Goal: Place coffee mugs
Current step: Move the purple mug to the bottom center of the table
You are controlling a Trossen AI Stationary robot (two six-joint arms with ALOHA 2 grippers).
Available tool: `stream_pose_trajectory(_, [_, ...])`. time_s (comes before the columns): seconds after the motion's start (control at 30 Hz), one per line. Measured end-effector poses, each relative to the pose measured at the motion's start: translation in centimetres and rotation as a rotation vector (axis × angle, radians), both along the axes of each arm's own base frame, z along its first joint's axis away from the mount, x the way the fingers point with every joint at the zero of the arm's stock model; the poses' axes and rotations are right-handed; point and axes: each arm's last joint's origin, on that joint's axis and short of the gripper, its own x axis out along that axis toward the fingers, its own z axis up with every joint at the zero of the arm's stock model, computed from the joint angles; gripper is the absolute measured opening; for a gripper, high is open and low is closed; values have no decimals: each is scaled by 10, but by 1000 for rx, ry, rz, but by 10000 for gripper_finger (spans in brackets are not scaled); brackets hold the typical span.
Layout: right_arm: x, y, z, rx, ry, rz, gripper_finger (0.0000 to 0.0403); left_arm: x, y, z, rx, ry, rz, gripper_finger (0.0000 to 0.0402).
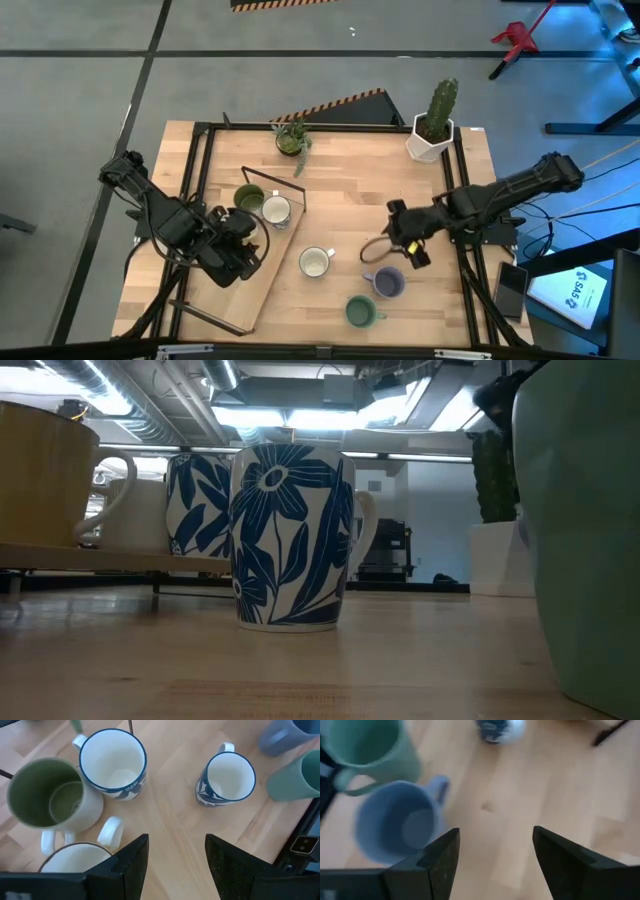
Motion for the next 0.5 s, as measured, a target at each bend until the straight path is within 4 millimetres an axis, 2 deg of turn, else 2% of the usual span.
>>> stream_pose_trajectory(0.27, [-4, 39, -17, -7, 75, -33, 216, 0, 0, 0, 20, -6, -9, 189])
stream_pose_trajectory(0.5, [2, 56, -39, -69, 137, -62, 214, 1, 1, 1, 44, -14, -21, 189])
